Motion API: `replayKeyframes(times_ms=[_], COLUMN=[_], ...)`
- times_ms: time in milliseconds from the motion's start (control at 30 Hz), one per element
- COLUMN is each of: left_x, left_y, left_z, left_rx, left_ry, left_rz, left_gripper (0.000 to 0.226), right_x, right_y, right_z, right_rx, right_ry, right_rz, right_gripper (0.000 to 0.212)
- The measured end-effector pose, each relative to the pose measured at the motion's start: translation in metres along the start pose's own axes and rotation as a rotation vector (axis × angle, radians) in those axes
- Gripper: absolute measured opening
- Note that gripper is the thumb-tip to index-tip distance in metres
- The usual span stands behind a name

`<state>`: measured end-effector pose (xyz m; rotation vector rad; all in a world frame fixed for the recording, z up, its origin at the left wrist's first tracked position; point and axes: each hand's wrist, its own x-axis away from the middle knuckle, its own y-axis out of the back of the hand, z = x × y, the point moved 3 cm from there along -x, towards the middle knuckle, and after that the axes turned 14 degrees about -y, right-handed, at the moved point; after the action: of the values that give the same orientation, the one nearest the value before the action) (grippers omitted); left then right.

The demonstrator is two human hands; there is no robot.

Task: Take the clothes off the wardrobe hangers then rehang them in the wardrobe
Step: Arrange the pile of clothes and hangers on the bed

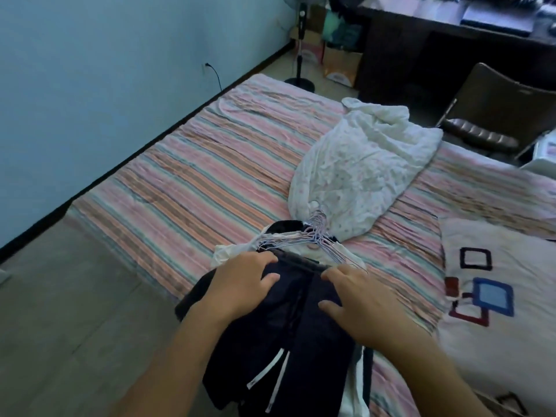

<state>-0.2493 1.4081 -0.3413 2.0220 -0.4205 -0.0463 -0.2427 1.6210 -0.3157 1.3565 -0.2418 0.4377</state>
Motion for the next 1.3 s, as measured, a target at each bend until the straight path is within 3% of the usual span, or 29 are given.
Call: replayKeyframes(times_ms=[100, 267, 433, 600, 733, 900, 1000, 1300], left_x=[-0.045, -0.111, -0.164, -0.202, -0.231, -0.261, -0.266, -0.254], left_y=[-0.026, -0.067, -0.116, -0.171, -0.215, -0.263, -0.288, -0.296], left_z=[0.006, 0.047, 0.092, 0.126, 0.150, 0.189, 0.209, 0.221], left_rx=[-0.014, 0.198, 0.153, 0.058, 0.031, -0.117, -0.085, -0.139], left_ry=[-0.023, 0.139, 0.206, 0.197, 0.230, 0.179, 0.188, 0.194], left_rz=[0.036, 0.024, 0.070, 0.153, 0.203, 0.249, 0.279, 0.171], left_gripper=[0.035, 0.034, 0.040, 0.044, 0.062, 0.082, 0.092, 0.103], right_x=[-0.025, -0.076, -0.143, -0.202, -0.233, -0.269, -0.289, -0.291], right_y=[-0.012, -0.035, -0.082, -0.155, -0.209, -0.255, -0.272, -0.286], right_z=[-0.024, -0.061, -0.105, -0.150, -0.178, -0.201, -0.210, -0.206], right_rx=[-0.026, -0.086, -0.100, -0.197, -0.222, -0.169, -0.109, -0.019], right_ry=[-0.040, -0.084, -0.176, -0.327, -0.429, -0.472, -0.439, -0.483], right_rz=[-0.004, -0.059, -0.049, 0.066, 0.126, 0.070, 0.055, 0.033], right_gripper=[0.043, 0.035, 0.032, 0.045, 0.055, 0.077, 0.083, 0.062])
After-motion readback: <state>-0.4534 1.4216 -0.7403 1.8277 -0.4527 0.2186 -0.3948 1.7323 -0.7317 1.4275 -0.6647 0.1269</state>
